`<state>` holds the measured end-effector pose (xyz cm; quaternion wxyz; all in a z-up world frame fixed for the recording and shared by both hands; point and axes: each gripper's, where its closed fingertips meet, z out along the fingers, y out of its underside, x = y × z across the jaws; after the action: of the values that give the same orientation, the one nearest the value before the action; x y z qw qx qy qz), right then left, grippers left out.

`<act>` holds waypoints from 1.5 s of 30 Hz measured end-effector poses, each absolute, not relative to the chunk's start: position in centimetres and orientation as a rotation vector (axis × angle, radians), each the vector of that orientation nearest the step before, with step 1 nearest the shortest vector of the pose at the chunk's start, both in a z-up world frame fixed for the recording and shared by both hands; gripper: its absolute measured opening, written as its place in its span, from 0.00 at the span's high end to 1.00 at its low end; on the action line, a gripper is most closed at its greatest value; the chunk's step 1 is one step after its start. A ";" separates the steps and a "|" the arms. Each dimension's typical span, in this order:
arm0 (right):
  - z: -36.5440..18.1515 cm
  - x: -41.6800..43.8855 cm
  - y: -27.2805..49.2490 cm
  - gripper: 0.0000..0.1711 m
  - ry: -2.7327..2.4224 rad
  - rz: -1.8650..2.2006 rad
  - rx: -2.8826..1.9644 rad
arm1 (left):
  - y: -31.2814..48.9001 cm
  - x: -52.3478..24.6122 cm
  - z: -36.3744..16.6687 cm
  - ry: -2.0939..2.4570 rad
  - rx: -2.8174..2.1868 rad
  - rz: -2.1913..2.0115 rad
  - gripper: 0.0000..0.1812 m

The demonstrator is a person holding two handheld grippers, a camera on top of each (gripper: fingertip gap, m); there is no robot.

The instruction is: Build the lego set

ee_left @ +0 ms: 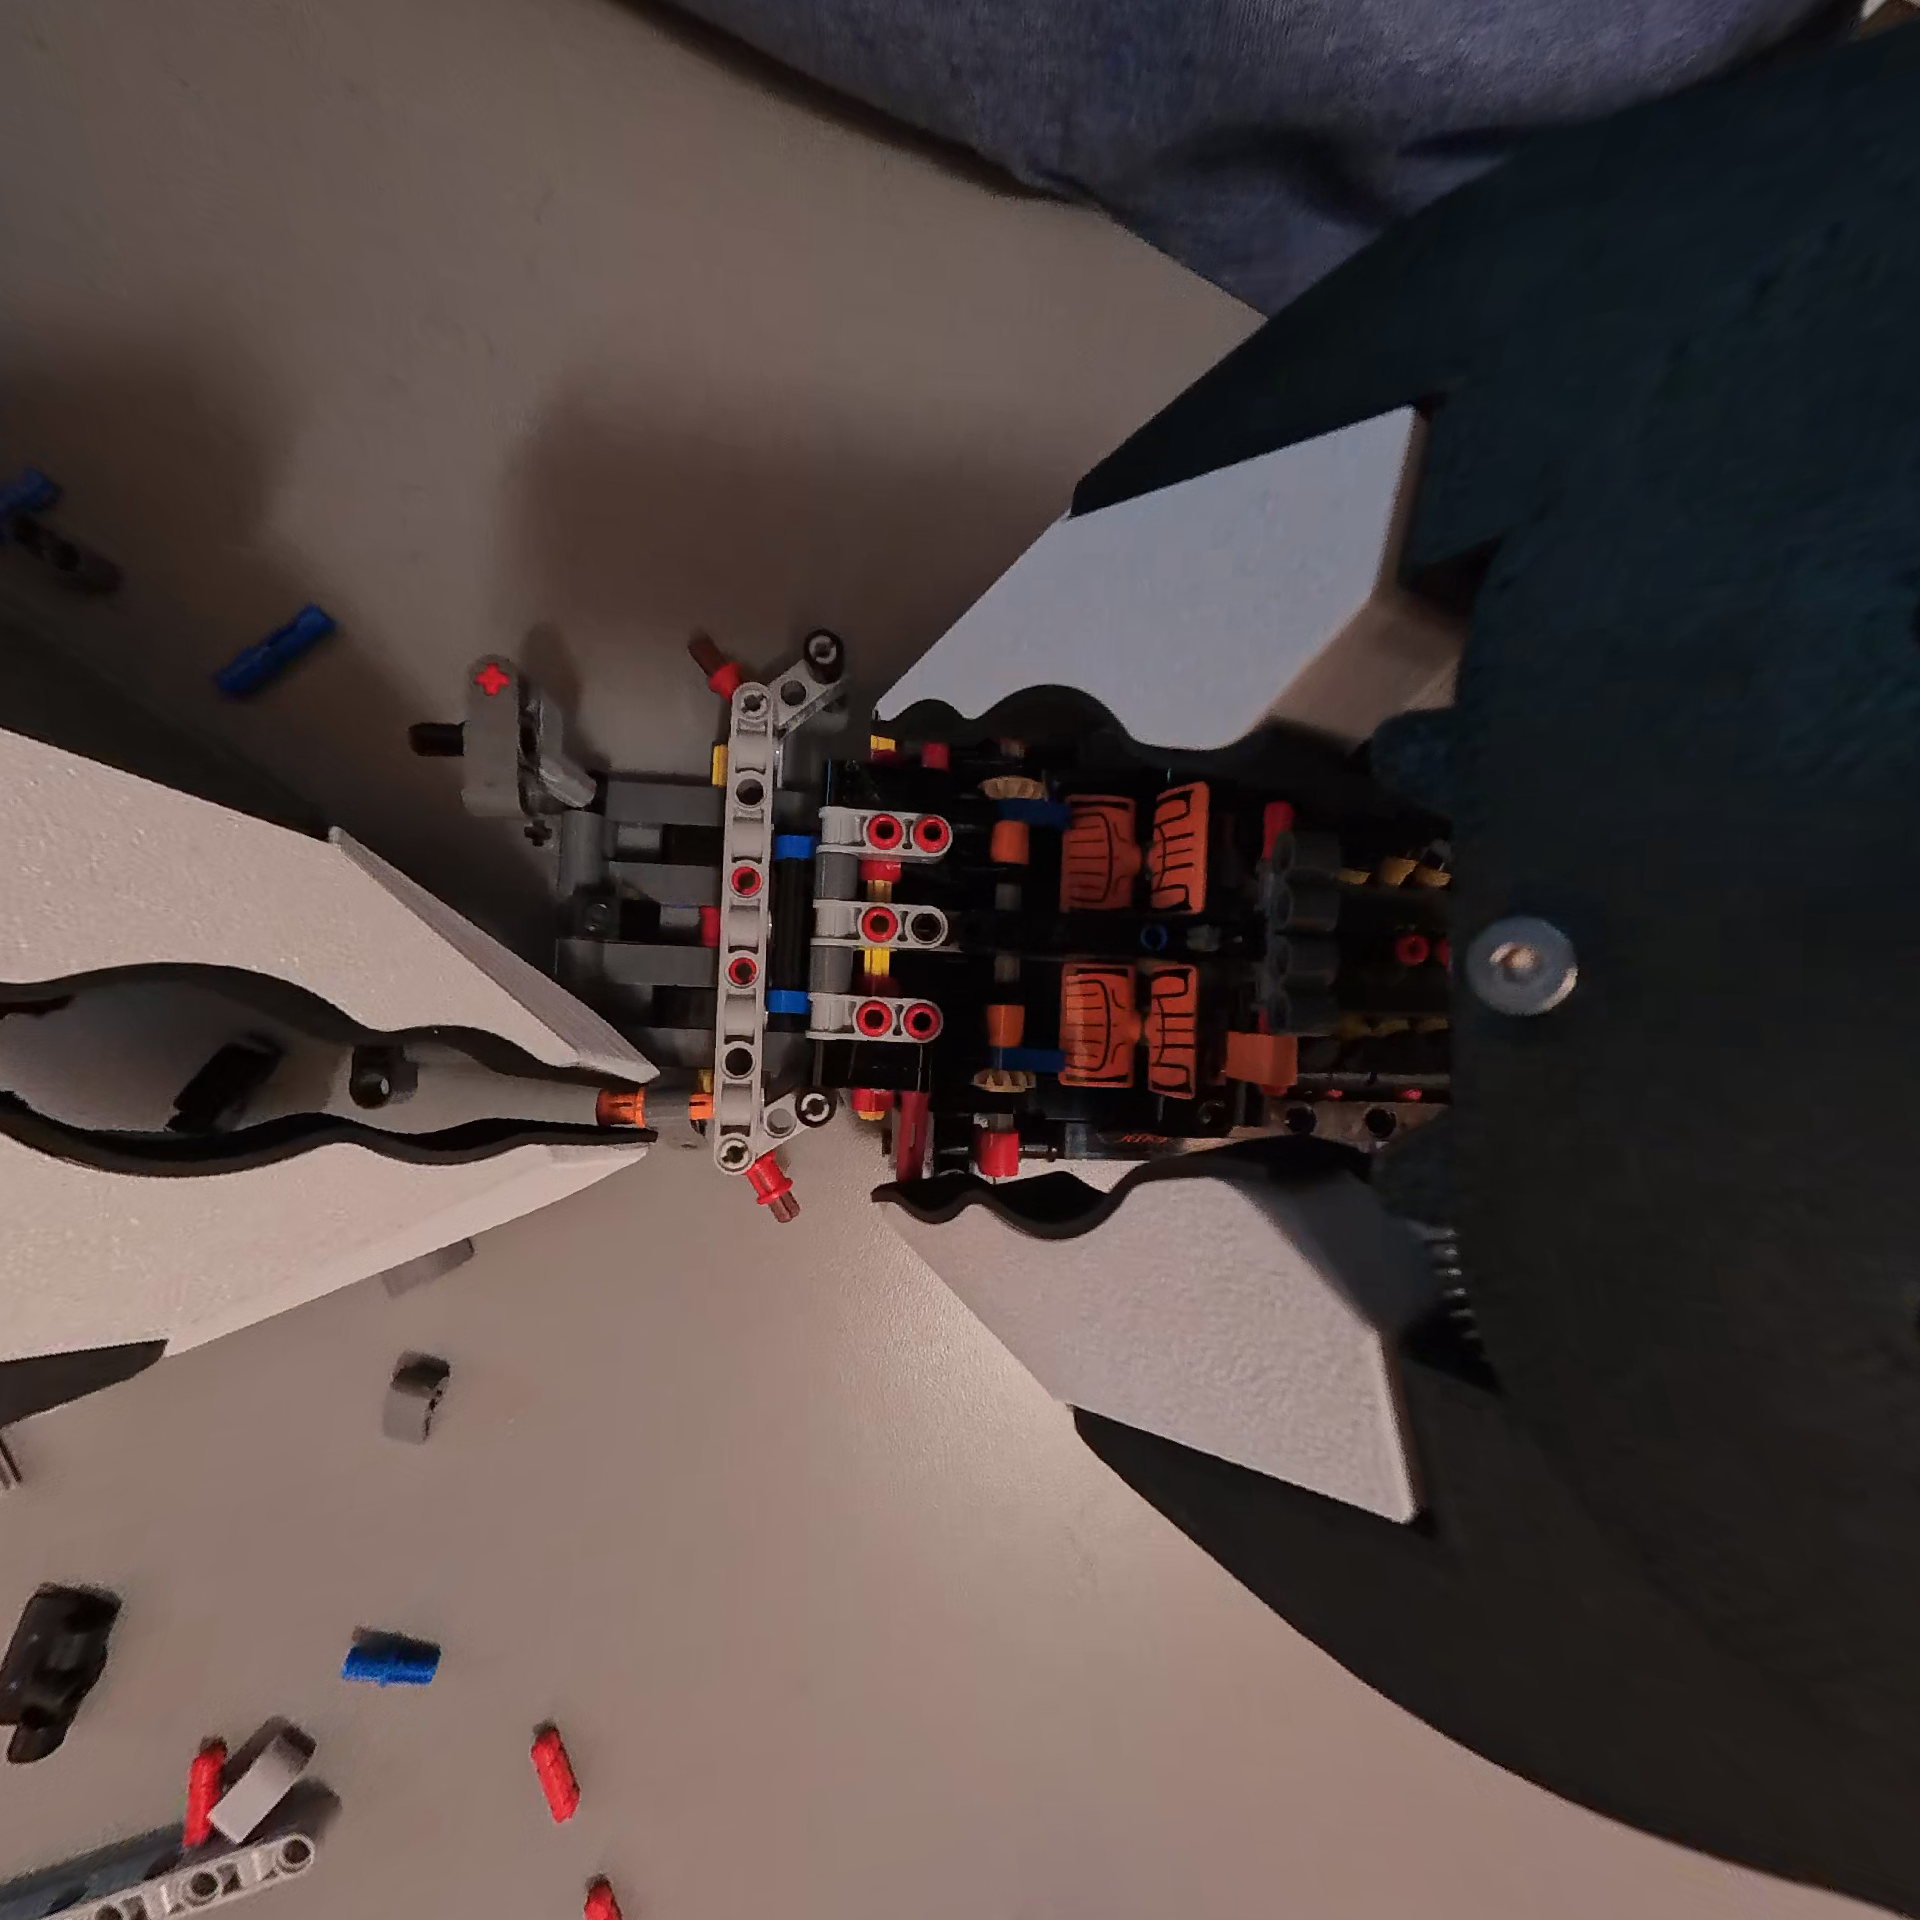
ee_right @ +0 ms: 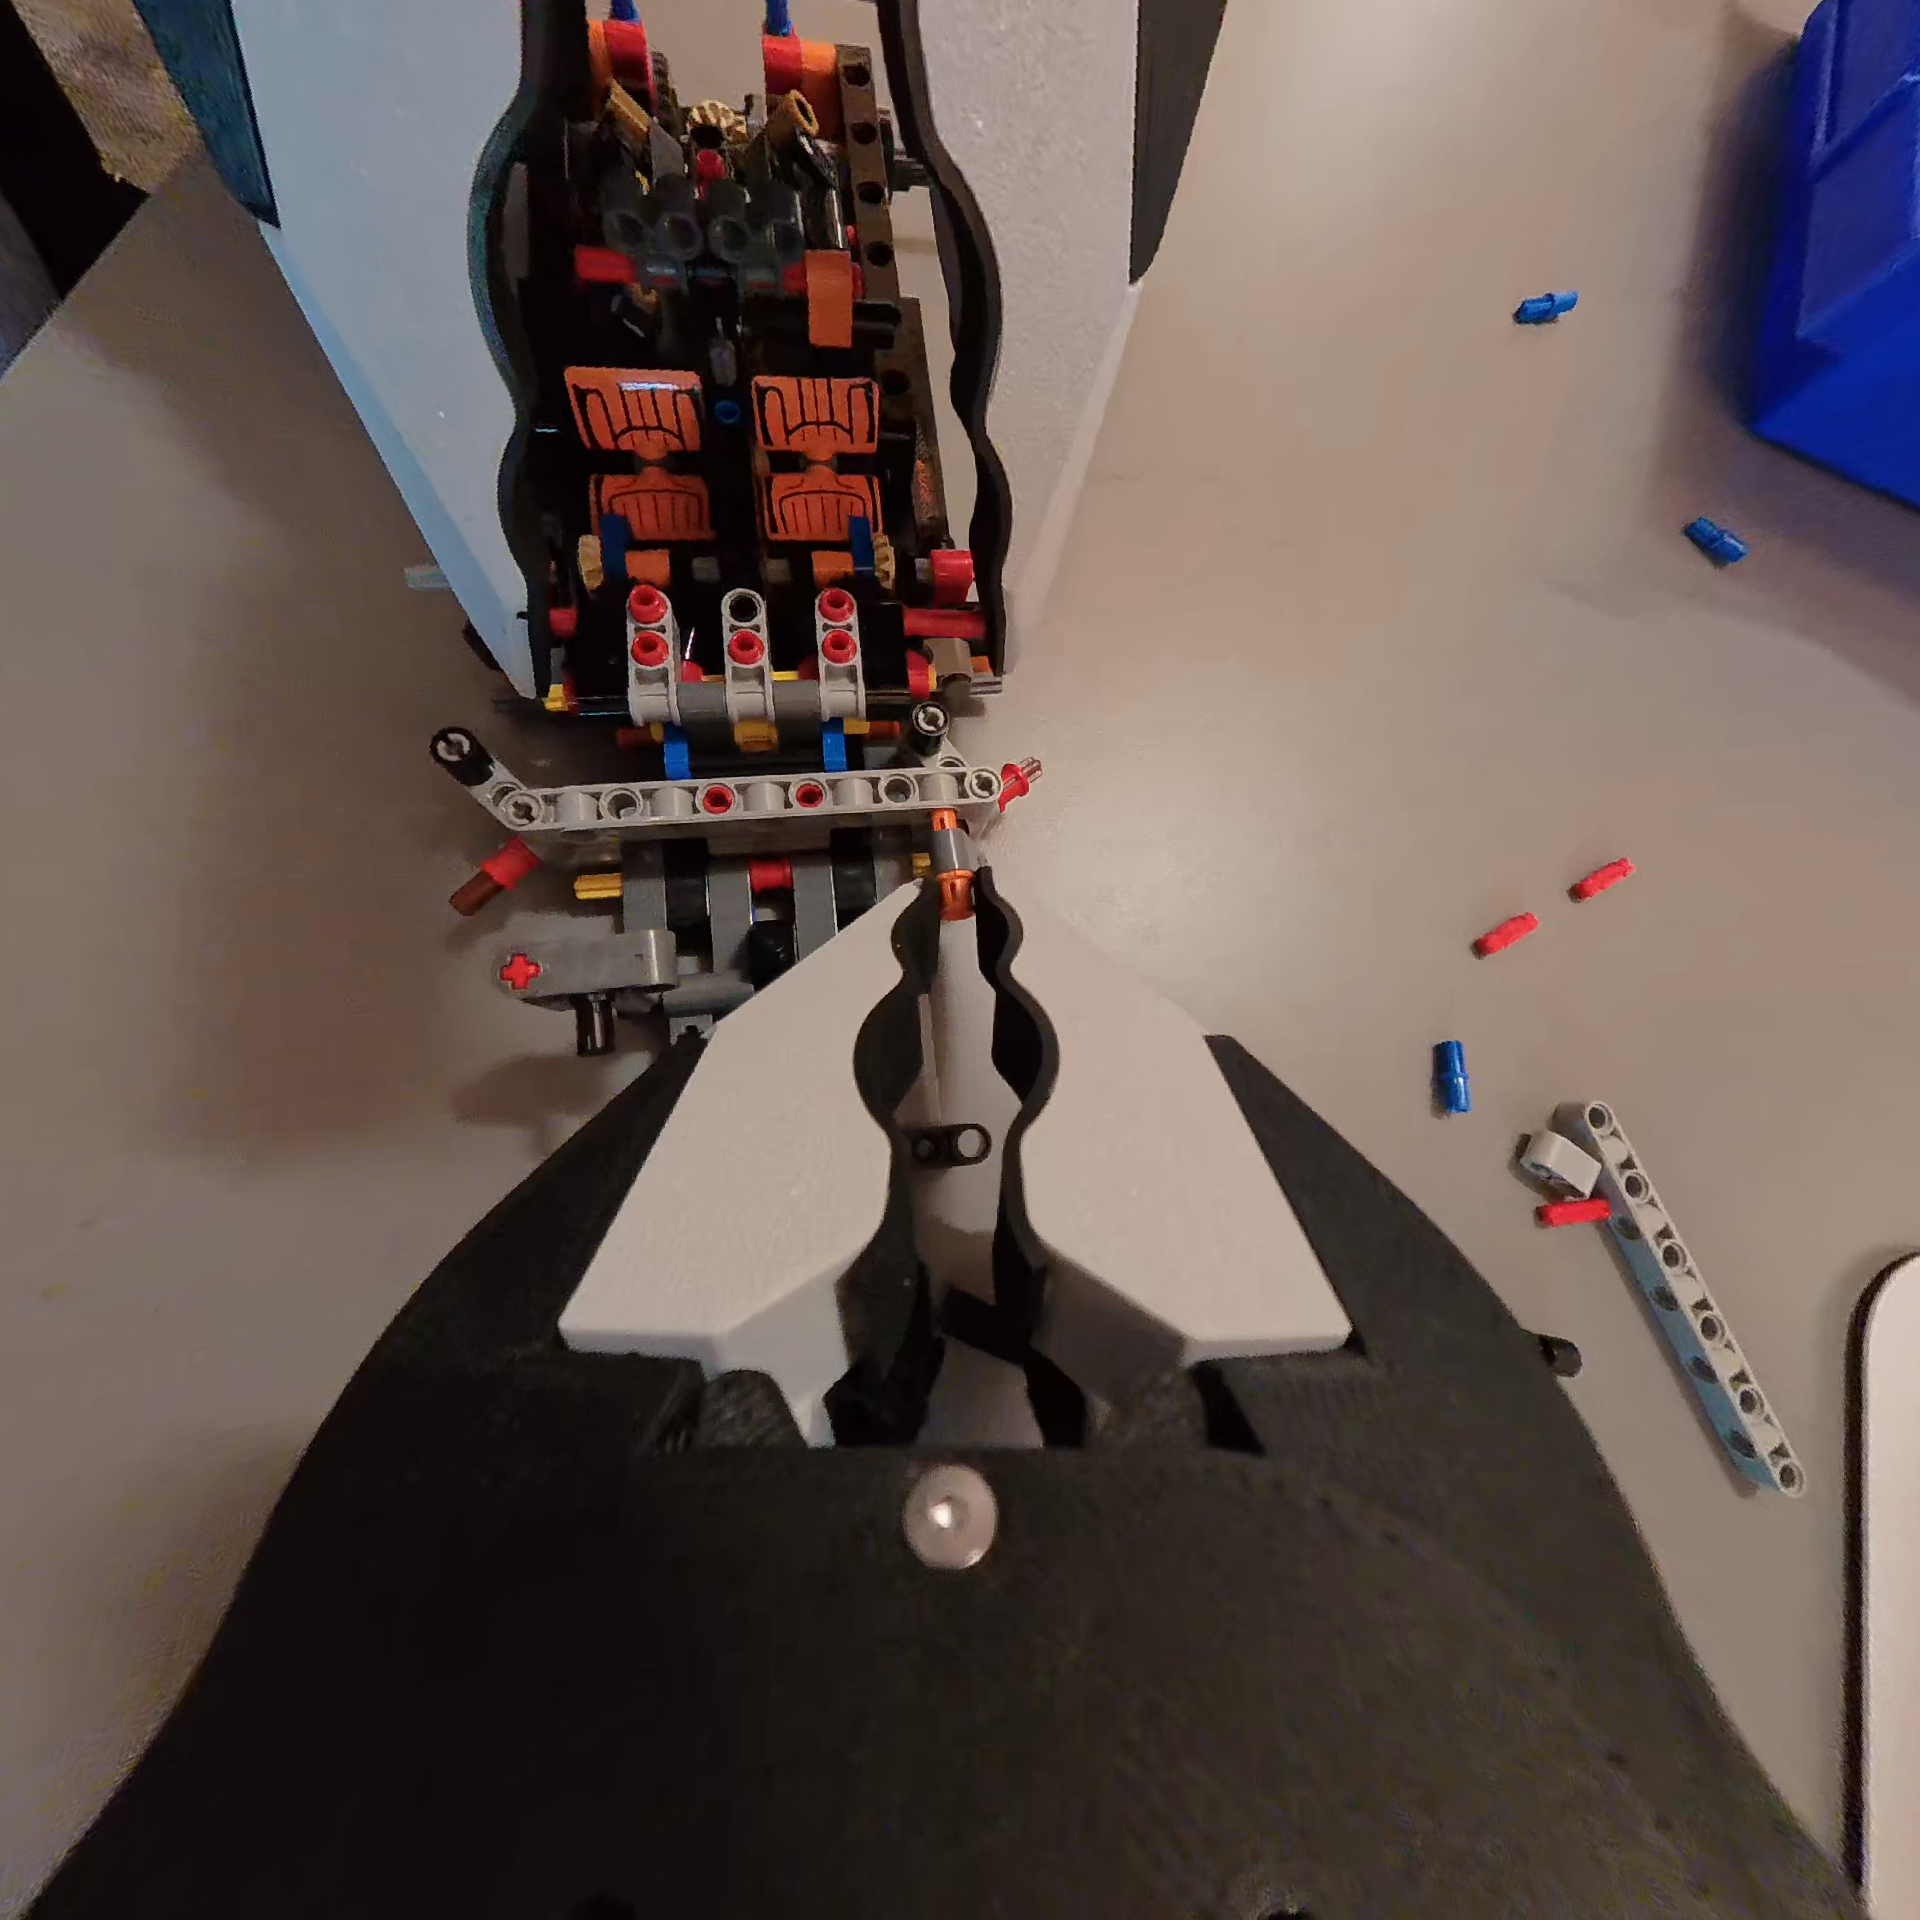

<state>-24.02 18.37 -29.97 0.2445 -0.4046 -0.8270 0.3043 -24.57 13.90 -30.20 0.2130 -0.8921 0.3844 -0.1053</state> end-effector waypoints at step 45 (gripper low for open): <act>-30.2 -25.1 17.6 0.98 -2.416 0.917 -1.250 | 13.7 -24.7 -30.2 0.954 -2.396 -0.419 0.56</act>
<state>-25.09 17.64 -30.23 0.1352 -0.4313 -0.8340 0.3164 -24.75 13.66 -30.22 0.2615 -0.8851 0.3526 -0.1547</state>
